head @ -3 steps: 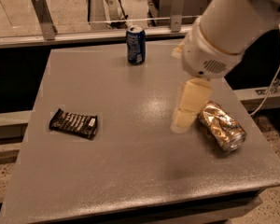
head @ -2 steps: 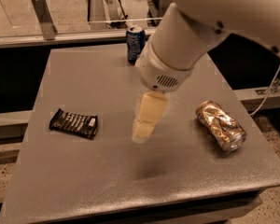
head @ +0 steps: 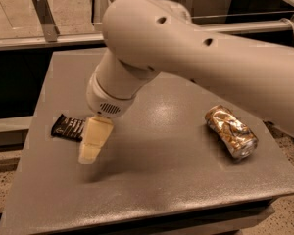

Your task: Pick rxbar chocolate

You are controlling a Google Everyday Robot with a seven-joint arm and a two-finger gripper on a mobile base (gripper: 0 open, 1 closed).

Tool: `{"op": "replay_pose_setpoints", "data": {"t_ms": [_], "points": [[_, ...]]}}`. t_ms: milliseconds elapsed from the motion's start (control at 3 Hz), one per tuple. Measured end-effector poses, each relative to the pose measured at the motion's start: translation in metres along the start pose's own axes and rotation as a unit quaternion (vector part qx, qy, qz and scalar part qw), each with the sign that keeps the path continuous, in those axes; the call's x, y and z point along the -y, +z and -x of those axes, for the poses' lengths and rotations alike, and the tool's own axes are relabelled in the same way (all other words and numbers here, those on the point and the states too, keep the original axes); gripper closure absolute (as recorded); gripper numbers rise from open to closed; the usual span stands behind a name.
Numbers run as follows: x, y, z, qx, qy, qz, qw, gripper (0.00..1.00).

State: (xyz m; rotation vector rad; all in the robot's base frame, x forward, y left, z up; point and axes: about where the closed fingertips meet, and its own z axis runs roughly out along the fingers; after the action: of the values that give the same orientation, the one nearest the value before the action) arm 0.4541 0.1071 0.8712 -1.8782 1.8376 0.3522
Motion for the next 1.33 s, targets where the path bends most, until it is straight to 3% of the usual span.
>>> {"op": "replay_pose_setpoints", "data": {"t_ms": [333,667,1333], "points": [[-0.002,0.038,0.024,0.02,0.011,0.014,0.9996,0.0],[-0.003,0.067,0.028,0.022,0.033,0.029,0.9988,0.0],[0.004,0.086,0.022,0.027,0.059,0.038,0.9972,0.41]]}}
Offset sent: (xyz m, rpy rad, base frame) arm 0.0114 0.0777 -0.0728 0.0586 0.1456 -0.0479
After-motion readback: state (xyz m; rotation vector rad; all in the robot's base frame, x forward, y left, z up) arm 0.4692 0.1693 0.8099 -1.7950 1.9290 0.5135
